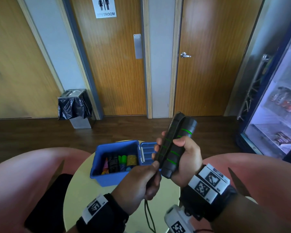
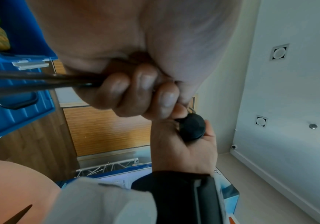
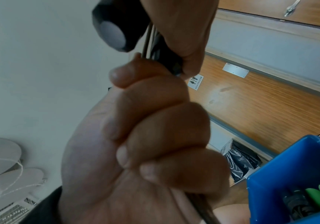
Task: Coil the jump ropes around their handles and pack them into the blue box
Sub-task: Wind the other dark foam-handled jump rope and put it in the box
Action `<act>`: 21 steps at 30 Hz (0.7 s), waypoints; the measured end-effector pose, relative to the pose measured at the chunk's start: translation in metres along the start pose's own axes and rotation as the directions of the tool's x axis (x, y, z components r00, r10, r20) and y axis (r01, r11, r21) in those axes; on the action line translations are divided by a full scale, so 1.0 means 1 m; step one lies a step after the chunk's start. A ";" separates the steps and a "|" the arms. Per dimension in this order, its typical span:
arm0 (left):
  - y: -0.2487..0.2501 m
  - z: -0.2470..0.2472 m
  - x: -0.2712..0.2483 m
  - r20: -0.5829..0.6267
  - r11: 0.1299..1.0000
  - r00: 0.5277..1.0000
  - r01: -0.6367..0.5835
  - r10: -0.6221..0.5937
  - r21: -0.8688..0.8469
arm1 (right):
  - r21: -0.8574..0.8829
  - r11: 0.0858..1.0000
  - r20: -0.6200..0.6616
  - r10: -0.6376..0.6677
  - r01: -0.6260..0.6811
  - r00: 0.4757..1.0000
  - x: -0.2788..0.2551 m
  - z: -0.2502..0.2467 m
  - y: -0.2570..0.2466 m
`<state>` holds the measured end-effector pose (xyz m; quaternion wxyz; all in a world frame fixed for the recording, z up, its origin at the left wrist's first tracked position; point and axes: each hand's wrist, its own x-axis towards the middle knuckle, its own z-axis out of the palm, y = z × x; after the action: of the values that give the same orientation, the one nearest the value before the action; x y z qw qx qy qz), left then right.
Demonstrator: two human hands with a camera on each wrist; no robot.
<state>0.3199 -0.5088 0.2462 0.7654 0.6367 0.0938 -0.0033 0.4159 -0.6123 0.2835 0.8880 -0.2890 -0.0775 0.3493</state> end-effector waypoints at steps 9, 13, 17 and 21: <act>0.007 0.004 -0.009 0.137 0.985 0.986 0.111 -0.094 -0.129 | 0.033 0.999 0.186 -0.010 0.004 0.982 0.000 0.002 0.000; 0.007 0.002 -0.012 0.190 0.977 0.979 0.108 -0.072 -0.184 | 0.025 1.000 0.200 -0.007 0.002 0.980 -0.003 0.007 0.000; 0.002 0.003 -0.014 0.078 0.993 0.997 -0.012 0.022 -0.121 | 0.094 0.994 0.147 -0.064 0.051 0.987 0.000 0.015 -0.004; 0.006 0.005 -0.010 -0.119 0.984 0.978 -0.176 0.171 -0.025 | 0.061 0.994 0.109 -0.096 0.090 0.989 0.004 0.016 -0.008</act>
<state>0.3119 -0.5140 0.2543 0.7671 0.6280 0.0823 0.1022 0.4178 -0.6066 0.3010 0.9053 -0.2401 -0.1307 0.3252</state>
